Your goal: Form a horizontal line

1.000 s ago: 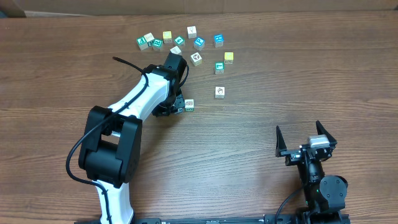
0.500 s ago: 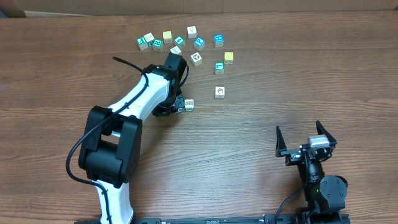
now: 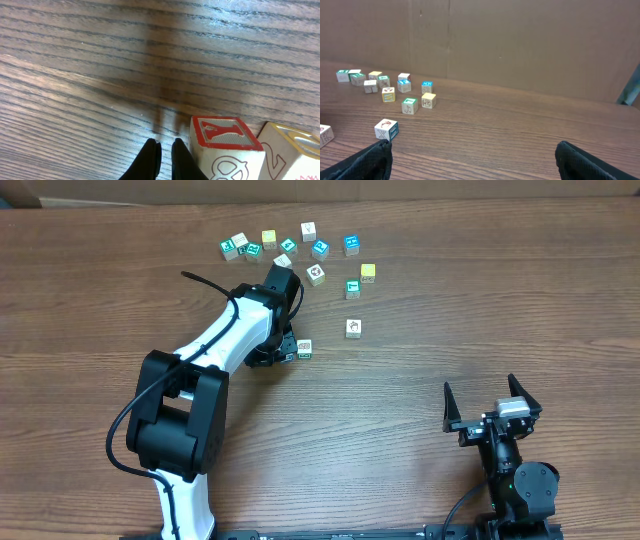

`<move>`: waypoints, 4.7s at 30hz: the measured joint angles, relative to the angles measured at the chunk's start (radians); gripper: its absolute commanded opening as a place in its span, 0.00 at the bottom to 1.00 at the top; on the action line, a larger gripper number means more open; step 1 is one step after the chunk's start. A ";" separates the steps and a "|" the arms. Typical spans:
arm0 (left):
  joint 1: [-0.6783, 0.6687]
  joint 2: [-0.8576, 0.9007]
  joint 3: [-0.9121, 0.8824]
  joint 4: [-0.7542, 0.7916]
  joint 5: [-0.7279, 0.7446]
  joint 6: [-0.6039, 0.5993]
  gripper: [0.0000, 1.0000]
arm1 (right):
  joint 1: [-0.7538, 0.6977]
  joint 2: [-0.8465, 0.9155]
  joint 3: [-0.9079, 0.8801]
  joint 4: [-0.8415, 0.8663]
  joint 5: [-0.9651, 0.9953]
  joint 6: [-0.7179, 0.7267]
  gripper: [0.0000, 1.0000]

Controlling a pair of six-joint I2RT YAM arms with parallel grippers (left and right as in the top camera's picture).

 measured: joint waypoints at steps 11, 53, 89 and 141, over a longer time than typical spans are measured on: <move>0.000 0.000 0.000 0.000 0.000 0.000 0.08 | 0.000 0.000 0.000 0.000 0.000 0.000 1.00; 0.000 0.000 0.000 0.000 0.000 0.000 0.08 | 0.000 0.000 0.000 0.000 0.000 0.000 1.00; 0.124 0.003 0.356 -0.340 0.067 0.066 0.04 | 0.000 0.000 0.000 0.000 0.000 0.000 1.00; 0.098 0.003 0.180 -0.228 0.074 0.067 0.09 | 0.000 0.000 0.000 0.000 0.000 0.000 1.00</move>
